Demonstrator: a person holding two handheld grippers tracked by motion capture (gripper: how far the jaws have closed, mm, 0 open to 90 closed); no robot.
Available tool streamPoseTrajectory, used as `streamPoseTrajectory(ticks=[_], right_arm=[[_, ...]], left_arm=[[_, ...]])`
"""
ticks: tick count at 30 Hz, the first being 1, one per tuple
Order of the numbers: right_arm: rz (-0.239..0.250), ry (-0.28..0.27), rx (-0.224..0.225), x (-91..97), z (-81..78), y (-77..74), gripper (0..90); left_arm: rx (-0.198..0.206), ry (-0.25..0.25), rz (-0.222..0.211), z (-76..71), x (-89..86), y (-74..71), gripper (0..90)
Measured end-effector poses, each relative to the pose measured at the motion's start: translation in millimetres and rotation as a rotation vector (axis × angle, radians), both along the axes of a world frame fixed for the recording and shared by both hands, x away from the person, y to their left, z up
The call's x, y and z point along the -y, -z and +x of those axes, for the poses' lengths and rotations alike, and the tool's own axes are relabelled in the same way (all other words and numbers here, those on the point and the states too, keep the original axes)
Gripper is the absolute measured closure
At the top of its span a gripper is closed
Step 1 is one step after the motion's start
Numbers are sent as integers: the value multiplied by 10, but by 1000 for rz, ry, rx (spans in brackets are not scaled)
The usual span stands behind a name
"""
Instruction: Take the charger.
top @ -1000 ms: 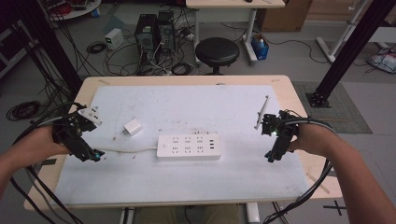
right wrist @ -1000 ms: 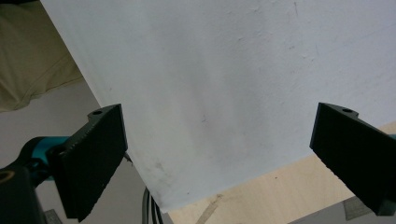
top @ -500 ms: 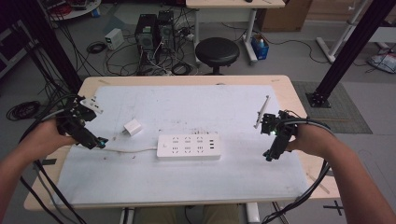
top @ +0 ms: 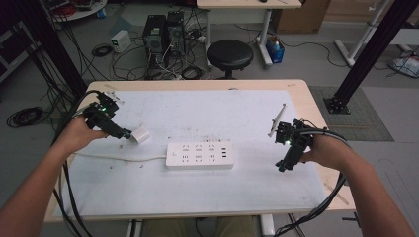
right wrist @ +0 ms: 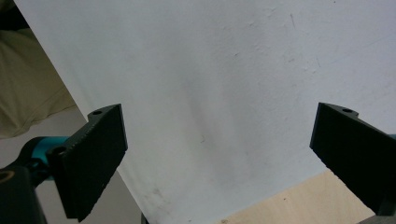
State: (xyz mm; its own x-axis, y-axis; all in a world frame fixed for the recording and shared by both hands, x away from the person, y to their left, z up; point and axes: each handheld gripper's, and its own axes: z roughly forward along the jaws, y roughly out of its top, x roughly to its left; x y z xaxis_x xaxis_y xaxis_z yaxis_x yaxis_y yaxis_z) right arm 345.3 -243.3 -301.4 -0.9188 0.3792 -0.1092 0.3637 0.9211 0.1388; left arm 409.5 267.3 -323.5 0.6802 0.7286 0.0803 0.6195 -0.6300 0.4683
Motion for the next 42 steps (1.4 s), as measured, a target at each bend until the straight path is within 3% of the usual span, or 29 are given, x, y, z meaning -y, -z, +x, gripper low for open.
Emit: streamPoseTrajectory(ticks=[10,17,18,19,31,36,38,42], right_arm=[[33,41,-13,86,-22,26,33],[37,51,-25,122,4,106,33],[37,47,-30,126,13,120,33],[37,47,-30,126,13,120,33],[20,62,-48,127,37,150,33],[27,61,-41,129,50,152,33],[21,62,-41,131,52,152,33],[27,68,-46,130,42,155,33]], left_arm=[[-37,-57,-3,272,59,408,51],[-72,-59,-11,385,95,683,52],[-81,-44,-21,390,97,709,109],[-86,-34,-20,396,105,736,109],[-108,-43,-10,478,110,895,150],[-106,-22,-35,476,116,909,301],[-111,-16,-27,481,112,916,315],[-115,-12,-50,476,95,928,402]])
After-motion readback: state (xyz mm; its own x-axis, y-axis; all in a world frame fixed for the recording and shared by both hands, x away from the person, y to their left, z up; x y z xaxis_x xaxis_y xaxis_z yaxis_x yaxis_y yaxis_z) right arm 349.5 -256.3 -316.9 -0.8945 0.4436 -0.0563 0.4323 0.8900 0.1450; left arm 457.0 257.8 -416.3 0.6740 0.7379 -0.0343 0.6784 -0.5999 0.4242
